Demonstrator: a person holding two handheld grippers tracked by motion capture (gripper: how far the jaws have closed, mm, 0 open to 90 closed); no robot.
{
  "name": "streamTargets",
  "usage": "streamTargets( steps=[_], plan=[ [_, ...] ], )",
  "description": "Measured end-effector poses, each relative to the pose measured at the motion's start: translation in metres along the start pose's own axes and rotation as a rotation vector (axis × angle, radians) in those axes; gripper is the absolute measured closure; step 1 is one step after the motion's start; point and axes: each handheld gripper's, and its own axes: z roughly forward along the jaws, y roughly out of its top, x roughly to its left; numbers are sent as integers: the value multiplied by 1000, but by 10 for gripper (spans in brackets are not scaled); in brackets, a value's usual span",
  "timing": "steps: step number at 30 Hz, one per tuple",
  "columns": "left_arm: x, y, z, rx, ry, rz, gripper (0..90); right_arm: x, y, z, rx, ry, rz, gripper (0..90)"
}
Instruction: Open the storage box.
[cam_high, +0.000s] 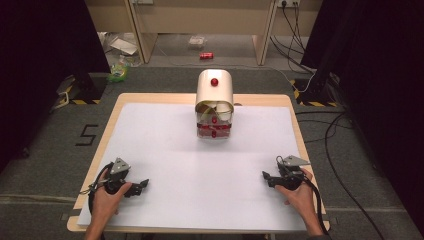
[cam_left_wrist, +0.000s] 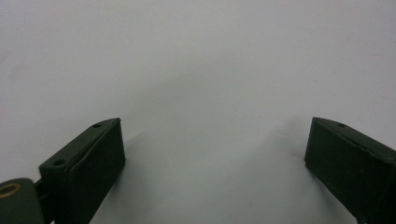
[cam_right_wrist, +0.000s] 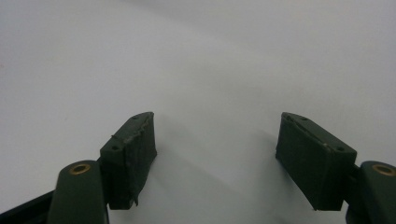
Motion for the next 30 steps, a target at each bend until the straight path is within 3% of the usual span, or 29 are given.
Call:
streamTargets(
  steps=[13, 17, 22, 25, 30],
  plan=[
    [0, 0, 0, -1, 0, 0, 42, 1, 0, 0, -1, -7, -2, 285],
    [0, 0, 0, 0, 0, 0, 42, 1, 1, 0, 0, -10, 22, 284],
    [0, 0, 0, -1, 0, 1, 42, 5, 4, 2, -11, -37, 20, 313],
    [0, 0, 0, -1, 0, 0, 43, 8, 6, 3, -45, -51, 14, 313],
    [0, 0, 0, -1, 0, 0, 42, 13, 14, 1, -133, -65, 68, 326]
  ],
)
